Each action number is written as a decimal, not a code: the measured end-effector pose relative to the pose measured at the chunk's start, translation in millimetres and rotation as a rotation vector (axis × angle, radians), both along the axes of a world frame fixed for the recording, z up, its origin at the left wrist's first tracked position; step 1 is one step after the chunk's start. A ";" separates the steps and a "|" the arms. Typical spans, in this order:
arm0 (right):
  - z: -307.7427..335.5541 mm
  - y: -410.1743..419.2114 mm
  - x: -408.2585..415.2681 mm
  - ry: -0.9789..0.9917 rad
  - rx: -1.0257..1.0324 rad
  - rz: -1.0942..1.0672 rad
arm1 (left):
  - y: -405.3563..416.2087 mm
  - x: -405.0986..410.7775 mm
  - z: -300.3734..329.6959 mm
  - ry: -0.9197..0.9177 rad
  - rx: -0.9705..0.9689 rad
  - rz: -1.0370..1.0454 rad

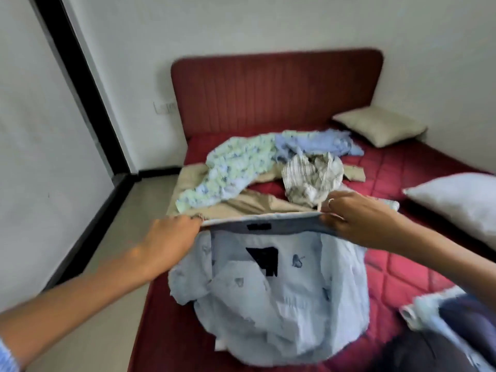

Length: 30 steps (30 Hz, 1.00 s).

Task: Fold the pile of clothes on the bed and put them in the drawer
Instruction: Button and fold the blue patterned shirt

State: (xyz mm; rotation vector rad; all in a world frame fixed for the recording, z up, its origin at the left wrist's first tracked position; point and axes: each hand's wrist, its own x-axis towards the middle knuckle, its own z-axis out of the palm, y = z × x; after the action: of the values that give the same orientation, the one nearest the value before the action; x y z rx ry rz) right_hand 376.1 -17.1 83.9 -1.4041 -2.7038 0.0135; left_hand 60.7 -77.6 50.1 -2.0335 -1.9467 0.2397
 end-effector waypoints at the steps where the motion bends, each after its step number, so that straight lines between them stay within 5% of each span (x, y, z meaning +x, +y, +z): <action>1: 22.2 17.6 -7.1 -0.020 0.076 -0.058 | 18.6 -0.6 31.3 -0.069 0.029 0.055; 5: 108.3 73.9 -26.6 0.083 0.199 -0.235 | 77.9 3.9 146.3 -0.445 0.116 0.087; 10: 229.1 89.1 -43.6 0.182 0.363 -0.289 | 105.2 18.2 274.5 -0.642 0.442 0.074; 16: 371.5 63.2 -55.2 0.222 0.660 -0.364 | 78.7 55.2 412.8 -1.243 0.668 -0.110; 23: 442.3 35.9 -53.0 0.783 0.181 -0.271 | 41.8 66.7 470.6 -1.508 0.401 -0.159; 30: 438.5 44.8 -44.7 1.222 -0.093 -0.046 | 39.5 59.9 476.3 -1.372 0.408 -0.239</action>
State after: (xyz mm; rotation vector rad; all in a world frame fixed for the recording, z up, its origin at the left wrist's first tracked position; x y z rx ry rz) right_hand 331.4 27.7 522.5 -0.9441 -1.6434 0.7295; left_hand 120.6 -38.1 526.4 -2.2197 -1.9245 -1.8608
